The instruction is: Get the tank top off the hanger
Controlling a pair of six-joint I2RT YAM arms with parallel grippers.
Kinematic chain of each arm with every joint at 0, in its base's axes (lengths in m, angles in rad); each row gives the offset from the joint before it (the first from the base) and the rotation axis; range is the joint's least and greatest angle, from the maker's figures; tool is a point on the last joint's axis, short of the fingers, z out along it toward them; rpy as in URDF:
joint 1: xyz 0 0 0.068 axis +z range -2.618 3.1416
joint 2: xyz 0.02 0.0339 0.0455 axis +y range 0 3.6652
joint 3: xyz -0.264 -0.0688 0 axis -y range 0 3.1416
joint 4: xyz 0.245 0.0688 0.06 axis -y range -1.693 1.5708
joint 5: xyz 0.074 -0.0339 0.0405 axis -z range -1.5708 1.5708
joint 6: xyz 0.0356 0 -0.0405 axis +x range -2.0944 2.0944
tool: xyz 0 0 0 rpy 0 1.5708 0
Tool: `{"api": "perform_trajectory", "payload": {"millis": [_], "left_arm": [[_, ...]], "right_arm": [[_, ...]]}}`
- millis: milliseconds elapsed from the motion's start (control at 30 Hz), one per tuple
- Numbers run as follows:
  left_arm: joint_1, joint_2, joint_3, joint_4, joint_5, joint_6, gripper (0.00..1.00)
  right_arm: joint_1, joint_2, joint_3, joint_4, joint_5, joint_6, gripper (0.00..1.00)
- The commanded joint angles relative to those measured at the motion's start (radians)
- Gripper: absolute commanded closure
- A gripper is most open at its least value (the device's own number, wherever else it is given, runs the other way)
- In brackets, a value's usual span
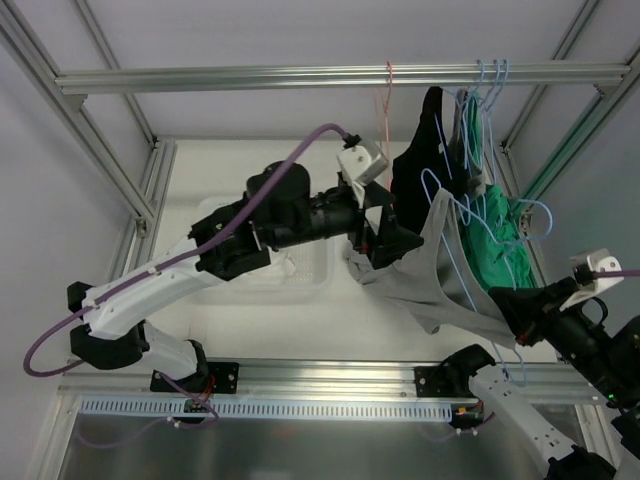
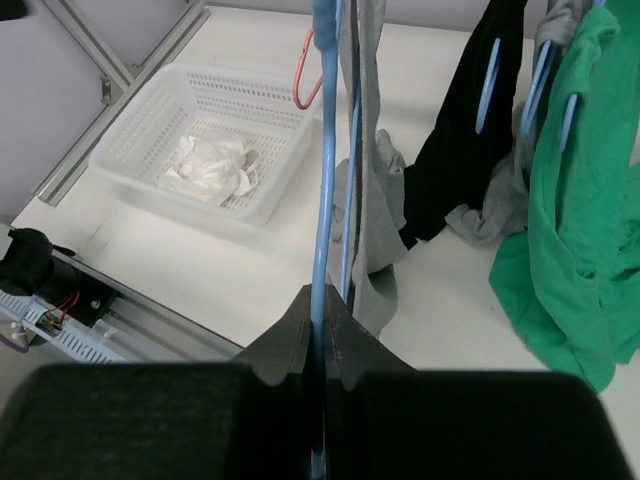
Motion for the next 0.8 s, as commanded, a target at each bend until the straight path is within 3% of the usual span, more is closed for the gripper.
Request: {"api": "perform_trajectory", "payload": {"millis": [0, 200, 367, 567, 633, 667, 767], "left_arm": [[-0.035, 0.1, 0.138, 0.04, -0.192, 0.11, 0.02], [-0.044, 0.234, 0.198, 0.041, -0.134, 0.101, 0.14], [-0.072, 0.302, 0.256, 0.043, -0.04, 0.112, 0.14], [-0.103, 0.358, 0.318, 0.043, -0.083, 0.136, 0.17], [-0.104, 0.363, 0.315, 0.043, -0.11, 0.136, 0.26], [-0.104, 0.365, 0.312, 0.043, -0.109, 0.138, 0.47], [-0.106, 0.358, 0.301, 0.043, -0.121, 0.136, 0.67]], "right_arm": [[-0.001, -0.01, 0.109, -0.096, 0.016, 0.018, 1.0], [0.0, -0.003, 0.235, -0.177, 0.011, 0.005, 1.0], [-0.002, -0.007, 0.275, -0.185, -0.026, 0.012, 1.0], [-0.002, -0.006, 0.283, -0.177, -0.09, 0.015, 1.0], [-0.002, -0.004, 0.293, -0.177, -0.098, 0.015, 1.0], [-0.001, -0.006, 0.296, -0.177, -0.098, 0.012, 1.0], [0.0, -0.007, 0.304, -0.179, -0.089, 0.011, 1.0]]}}
